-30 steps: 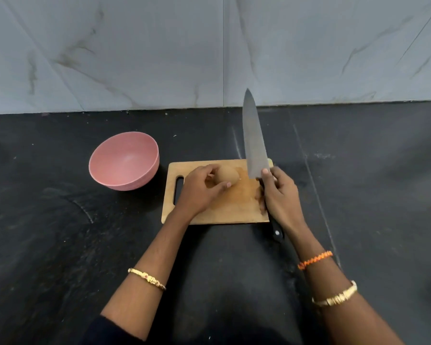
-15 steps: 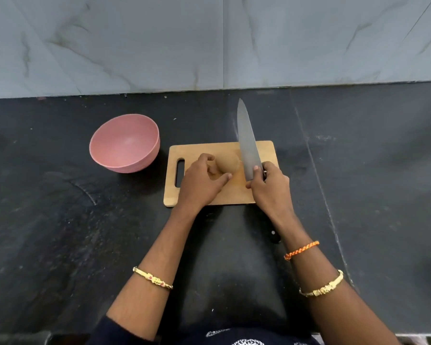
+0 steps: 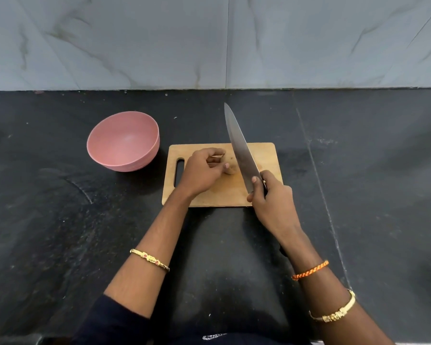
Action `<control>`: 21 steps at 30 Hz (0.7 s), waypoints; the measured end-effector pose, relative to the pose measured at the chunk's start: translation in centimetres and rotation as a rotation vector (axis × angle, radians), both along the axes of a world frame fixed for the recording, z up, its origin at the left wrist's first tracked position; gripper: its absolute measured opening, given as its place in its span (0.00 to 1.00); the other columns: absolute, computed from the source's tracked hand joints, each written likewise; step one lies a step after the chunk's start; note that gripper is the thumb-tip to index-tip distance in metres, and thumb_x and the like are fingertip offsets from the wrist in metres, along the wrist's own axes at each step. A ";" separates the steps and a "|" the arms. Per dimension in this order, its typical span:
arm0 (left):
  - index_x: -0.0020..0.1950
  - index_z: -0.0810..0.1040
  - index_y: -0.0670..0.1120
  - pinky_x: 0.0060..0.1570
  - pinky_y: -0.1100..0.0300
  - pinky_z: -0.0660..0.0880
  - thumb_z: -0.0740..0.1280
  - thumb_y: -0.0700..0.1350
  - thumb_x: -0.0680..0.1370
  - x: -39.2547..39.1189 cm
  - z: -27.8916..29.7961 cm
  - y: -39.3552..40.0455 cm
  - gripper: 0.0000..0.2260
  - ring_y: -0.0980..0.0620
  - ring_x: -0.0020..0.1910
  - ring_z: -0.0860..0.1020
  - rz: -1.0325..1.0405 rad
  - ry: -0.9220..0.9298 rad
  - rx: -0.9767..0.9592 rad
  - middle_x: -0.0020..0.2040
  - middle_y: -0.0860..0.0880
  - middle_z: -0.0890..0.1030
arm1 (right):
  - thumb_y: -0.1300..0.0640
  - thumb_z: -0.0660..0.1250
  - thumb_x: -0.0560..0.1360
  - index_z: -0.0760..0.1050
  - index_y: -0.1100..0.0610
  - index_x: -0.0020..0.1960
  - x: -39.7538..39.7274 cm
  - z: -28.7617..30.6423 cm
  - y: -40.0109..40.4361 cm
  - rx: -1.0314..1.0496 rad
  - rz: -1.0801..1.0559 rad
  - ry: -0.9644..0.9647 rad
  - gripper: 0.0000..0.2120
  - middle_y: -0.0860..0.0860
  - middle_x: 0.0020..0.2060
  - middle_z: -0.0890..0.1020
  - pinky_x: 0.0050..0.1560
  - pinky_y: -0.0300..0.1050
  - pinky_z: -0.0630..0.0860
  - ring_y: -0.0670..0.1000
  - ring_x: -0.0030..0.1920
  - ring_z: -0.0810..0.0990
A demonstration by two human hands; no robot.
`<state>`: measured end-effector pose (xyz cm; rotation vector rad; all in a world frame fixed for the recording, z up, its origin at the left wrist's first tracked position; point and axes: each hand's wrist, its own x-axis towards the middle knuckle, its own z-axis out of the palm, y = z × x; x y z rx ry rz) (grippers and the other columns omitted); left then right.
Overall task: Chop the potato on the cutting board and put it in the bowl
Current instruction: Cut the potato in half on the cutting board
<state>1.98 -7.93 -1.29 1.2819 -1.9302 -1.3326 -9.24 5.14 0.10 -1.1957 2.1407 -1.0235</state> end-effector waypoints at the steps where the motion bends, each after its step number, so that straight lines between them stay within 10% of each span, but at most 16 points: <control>1: 0.64 0.75 0.45 0.56 0.63 0.74 0.71 0.42 0.73 -0.1 0.0 0.1 0.19 0.55 0.56 0.77 -0.011 0.002 0.005 0.59 0.50 0.78 | 0.54 0.56 0.82 0.73 0.59 0.51 0.1 0.0 0.0 0.001 -0.004 -0.001 0.11 0.54 0.37 0.81 0.41 0.51 0.78 0.53 0.39 0.80; 8: 0.52 0.79 0.46 0.40 0.70 0.72 0.77 0.48 0.67 -0.4 -0.7 1.1 0.17 0.59 0.45 0.78 0.151 0.042 -0.057 0.48 0.53 0.80 | 0.53 0.55 0.82 0.72 0.58 0.52 0.8 -0.1 0.2 0.013 -0.041 -0.019 0.10 0.54 0.38 0.81 0.41 0.50 0.78 0.52 0.39 0.81; 21: 0.50 0.80 0.47 0.44 0.72 0.75 0.78 0.45 0.66 0.2 -1.4 1.1 0.15 0.62 0.45 0.79 0.144 0.159 -0.040 0.46 0.56 0.81 | 0.54 0.55 0.82 0.72 0.56 0.55 1.5 -0.2 0.2 0.031 -0.025 0.014 0.09 0.53 0.37 0.81 0.41 0.50 0.79 0.51 0.38 0.81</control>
